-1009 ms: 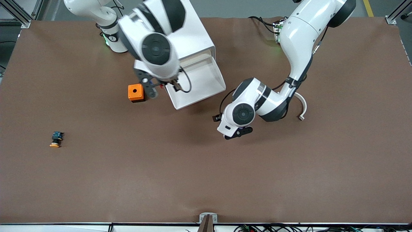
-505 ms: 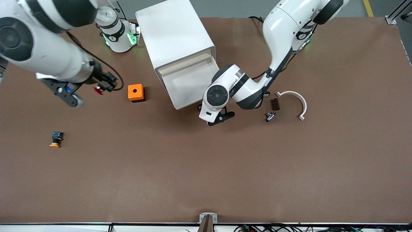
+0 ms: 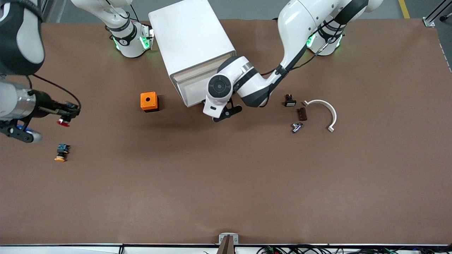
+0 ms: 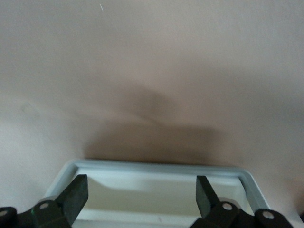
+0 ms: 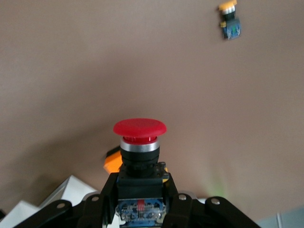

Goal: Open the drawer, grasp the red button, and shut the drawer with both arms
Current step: 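Carry the red button toward the yellow button while the left gripper withdraws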

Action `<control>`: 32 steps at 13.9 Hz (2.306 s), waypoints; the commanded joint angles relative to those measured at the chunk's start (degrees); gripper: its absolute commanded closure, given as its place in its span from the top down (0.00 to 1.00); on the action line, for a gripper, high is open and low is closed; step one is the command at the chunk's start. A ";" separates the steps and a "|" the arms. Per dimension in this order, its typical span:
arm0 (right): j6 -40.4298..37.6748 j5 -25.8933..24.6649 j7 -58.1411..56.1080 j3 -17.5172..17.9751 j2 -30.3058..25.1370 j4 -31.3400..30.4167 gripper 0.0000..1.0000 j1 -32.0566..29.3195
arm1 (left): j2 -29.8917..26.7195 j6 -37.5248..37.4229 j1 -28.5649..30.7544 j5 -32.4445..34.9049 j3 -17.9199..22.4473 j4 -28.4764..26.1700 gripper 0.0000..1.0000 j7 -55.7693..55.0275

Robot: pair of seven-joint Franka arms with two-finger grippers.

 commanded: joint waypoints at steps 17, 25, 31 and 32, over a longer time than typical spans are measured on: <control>40.30 -6.92 -18.62 1.22 9.51 -22.16 0.21 -9.13 | -0.15 7.32 2.84 -2.02 -4.51 0.11 1.00 2.99; 46.01 -7.01 -22.58 1.22 14.61 -22.16 0.21 -9.04 | -4.72 2.15 19.89 7.21 -4.51 -0.42 1.00 24.85; 48.92 -6.92 -23.63 1.22 17.25 -22.25 0.22 -9.39 | -8.76 -5.23 31.14 14.41 -4.60 -0.60 1.00 40.17; 49.27 -6.92 -23.63 1.31 17.51 -22.25 0.22 -9.74 | -9.38 -6.29 32.90 14.51 -4.60 -0.60 1.00 42.63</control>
